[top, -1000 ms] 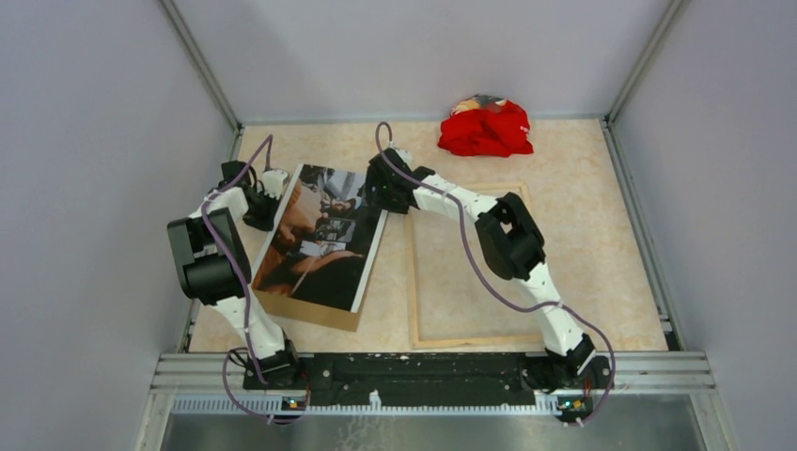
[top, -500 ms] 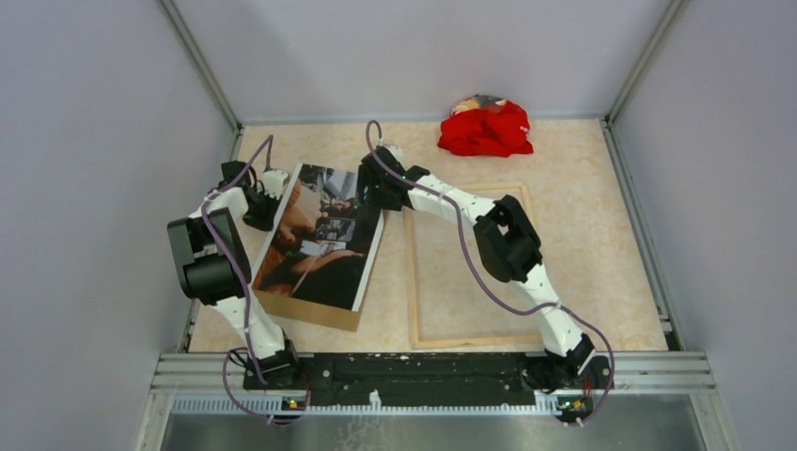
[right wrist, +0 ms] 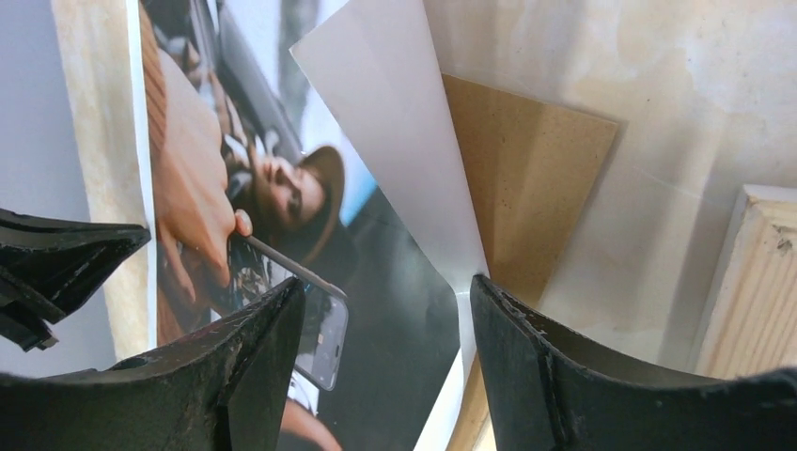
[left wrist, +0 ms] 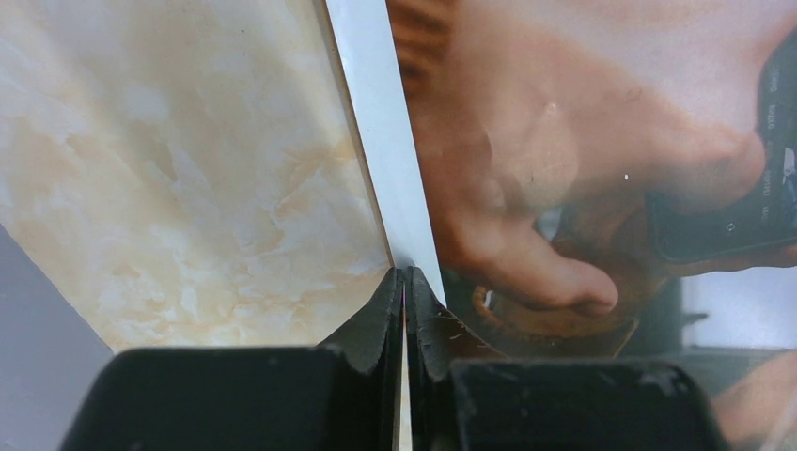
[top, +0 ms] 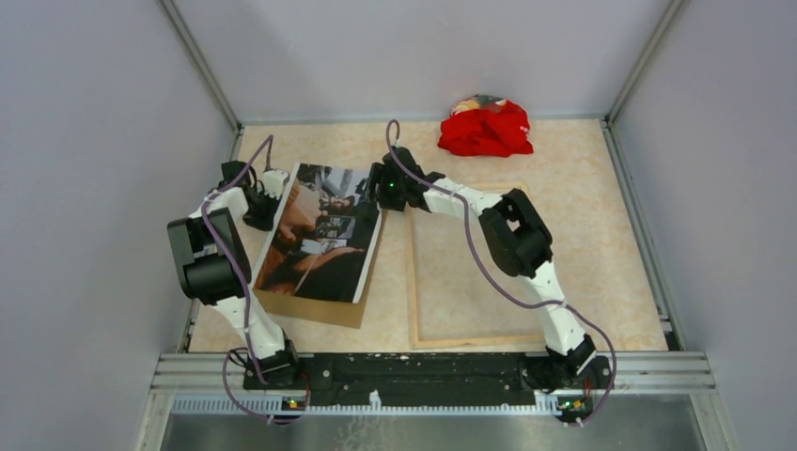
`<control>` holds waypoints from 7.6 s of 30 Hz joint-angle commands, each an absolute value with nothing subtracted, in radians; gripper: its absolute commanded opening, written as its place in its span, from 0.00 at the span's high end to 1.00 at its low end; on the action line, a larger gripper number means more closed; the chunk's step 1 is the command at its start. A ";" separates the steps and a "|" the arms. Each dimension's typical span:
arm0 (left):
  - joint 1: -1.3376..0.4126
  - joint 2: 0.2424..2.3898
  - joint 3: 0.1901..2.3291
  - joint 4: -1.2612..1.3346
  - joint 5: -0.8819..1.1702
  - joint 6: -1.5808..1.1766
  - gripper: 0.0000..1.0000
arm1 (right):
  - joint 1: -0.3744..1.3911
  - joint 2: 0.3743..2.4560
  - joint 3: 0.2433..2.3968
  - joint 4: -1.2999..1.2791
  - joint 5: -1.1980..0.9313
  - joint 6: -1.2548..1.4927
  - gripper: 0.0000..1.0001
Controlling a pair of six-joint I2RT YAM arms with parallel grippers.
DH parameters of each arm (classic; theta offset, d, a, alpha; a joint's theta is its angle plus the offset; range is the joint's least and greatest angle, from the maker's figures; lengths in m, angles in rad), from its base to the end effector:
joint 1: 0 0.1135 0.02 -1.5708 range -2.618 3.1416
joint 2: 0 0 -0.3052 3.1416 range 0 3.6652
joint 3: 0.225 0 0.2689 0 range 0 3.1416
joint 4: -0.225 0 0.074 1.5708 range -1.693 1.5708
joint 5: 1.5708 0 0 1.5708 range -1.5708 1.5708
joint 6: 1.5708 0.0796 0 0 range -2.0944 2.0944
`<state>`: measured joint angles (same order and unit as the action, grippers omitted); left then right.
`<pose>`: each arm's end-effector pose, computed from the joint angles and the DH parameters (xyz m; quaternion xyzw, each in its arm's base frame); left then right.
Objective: Put the photo into the frame
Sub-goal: Pick up the photo at the center of the board, then turn over the photo from the photo frame, then pick up the photo frame item at the center of the board.
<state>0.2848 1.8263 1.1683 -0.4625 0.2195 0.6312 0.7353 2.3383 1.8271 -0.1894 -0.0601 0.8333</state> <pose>0.3957 0.0978 0.1594 0.1911 0.9502 0.0024 0.2462 0.4471 0.4108 0.1583 0.0318 0.9060 0.3169 0.2790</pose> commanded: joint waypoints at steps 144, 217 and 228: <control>0.437 1.729 1.214 -0.538 0.413 0.641 0.01 | 0.765 1.839 1.510 -0.735 0.478 1.340 1.00; 0.375 1.875 1.146 -0.498 0.309 0.571 0.73 | 0.907 2.201 1.618 -0.367 0.037 1.108 0.07; 0.305 1.926 1.147 -0.553 0.357 0.570 0.89 | 0.875 2.212 1.560 -0.175 -0.075 1.223 0.09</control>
<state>0.3443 1.8469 1.1805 -0.4603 0.2588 0.5812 0.8799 2.1815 1.6150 -0.2989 -0.0246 1.1603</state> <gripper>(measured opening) 0.126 0.916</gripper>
